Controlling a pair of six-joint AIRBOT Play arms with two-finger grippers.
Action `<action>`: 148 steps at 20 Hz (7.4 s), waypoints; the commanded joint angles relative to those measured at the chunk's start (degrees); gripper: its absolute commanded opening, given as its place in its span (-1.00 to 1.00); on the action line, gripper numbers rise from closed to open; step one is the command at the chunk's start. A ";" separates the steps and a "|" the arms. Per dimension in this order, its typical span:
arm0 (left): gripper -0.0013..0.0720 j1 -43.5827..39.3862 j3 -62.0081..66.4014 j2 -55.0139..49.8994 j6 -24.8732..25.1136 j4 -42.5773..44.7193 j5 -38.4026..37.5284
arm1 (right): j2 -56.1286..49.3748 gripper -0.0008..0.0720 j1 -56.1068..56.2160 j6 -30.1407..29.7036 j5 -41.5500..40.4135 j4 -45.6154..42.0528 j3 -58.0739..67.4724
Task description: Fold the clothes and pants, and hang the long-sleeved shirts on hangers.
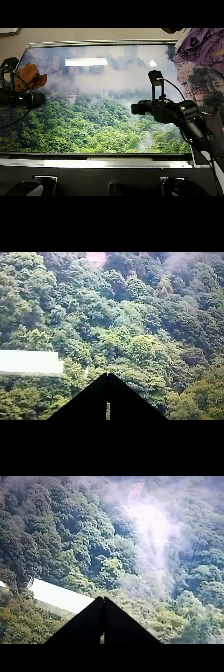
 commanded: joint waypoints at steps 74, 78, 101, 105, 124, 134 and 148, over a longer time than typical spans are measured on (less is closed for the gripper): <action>-0.94 -20.20 -11.26 2.78 -27.17 -14.82 6.67 | -0.04 -0.90 0.04 0.00 0.00 0.11 0.04; -0.93 -35.17 -24.72 1.27 -37.24 -14.99 19.69 | -0.04 -0.90 0.04 0.00 0.00 0.11 0.04; 0.91 14.78 -22.43 12.96 -15.85 -5.42 5.95 | -20.87 0.02 -14.64 -12.37 -9.51 47.76 0.15; 0.91 15.74 -22.43 8.39 -14.93 -5.90 5.97 | -30.51 0.06 -9.62 -19.58 -8.85 54.86 0.17; 0.90 24.30 -22.60 0.50 -3.82 -13.79 5.97 | -34.40 -0.91 -3.67 -19.87 2.25 55.67 2.91; 0.88 36.04 -22.80 -20.11 20.17 -33.22 11.37 | -29.68 -0.91 -7.93 -18.23 1.03 51.58 3.26; -0.93 28.61 -22.47 -26.32 20.85 -34.47 15.41 | -26.23 -0.91 -7.93 -18.27 -0.52 50.97 3.28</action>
